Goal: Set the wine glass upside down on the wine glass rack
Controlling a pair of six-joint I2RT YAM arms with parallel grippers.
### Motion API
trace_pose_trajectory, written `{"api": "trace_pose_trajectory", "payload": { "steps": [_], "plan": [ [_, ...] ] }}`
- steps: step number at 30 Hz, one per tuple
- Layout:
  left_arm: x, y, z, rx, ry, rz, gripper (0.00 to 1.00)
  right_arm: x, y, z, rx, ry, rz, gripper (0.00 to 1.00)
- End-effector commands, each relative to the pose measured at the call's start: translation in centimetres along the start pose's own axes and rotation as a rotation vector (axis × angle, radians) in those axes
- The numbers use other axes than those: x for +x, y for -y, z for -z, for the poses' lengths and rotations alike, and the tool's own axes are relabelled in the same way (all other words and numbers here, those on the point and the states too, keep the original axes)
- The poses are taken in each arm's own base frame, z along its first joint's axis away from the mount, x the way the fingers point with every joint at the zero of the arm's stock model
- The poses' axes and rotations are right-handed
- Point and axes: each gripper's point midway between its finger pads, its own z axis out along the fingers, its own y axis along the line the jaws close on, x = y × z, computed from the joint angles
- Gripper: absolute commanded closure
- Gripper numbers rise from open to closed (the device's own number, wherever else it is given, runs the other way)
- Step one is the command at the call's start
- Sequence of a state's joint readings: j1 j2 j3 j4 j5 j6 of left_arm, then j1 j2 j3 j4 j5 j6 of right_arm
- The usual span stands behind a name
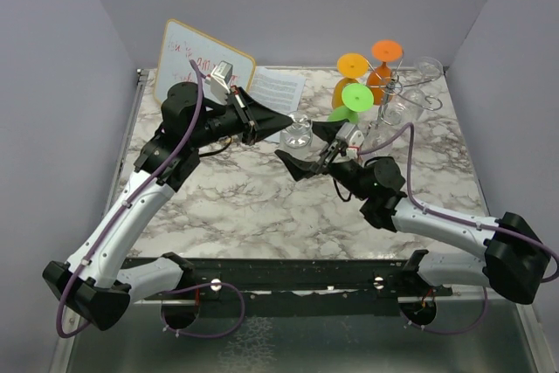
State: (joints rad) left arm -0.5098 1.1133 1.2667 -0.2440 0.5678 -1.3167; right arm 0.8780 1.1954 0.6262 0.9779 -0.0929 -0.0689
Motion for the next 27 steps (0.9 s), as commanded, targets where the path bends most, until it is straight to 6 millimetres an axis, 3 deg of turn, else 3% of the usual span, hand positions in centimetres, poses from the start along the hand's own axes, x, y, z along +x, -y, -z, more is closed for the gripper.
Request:
{"api": "trace_pose_trajectory", "payload": {
  "steps": [1,6,12,18,27],
  "plan": [
    [0.4,3.2,1.1,0.116,-0.016,0.008,1.0,0.6,0.1,-0.1,0.027,0.013,-0.037,0.0],
    [0.7,3.5,1.3,0.139,-0.027,0.027,1.0,0.3,-0.1,-0.8,0.016,0.038,-0.061,0.06],
    [0.7,3.6,1.6,0.142,-0.022,0.033,1.0,0.1,0.4,-0.5,0.045,0.073,-0.063,0.23],
    [0.7,3.4,1.6,0.14,-0.02,0.037,1.0,-0.6,0.3,0.6,0.047,0.092,-0.062,0.09],
    [0.6,3.1,1.5,0.136,-0.022,0.039,1.0,-1.2,0.3,1.0,0.04,0.101,-0.045,0.18]
  ]
}}
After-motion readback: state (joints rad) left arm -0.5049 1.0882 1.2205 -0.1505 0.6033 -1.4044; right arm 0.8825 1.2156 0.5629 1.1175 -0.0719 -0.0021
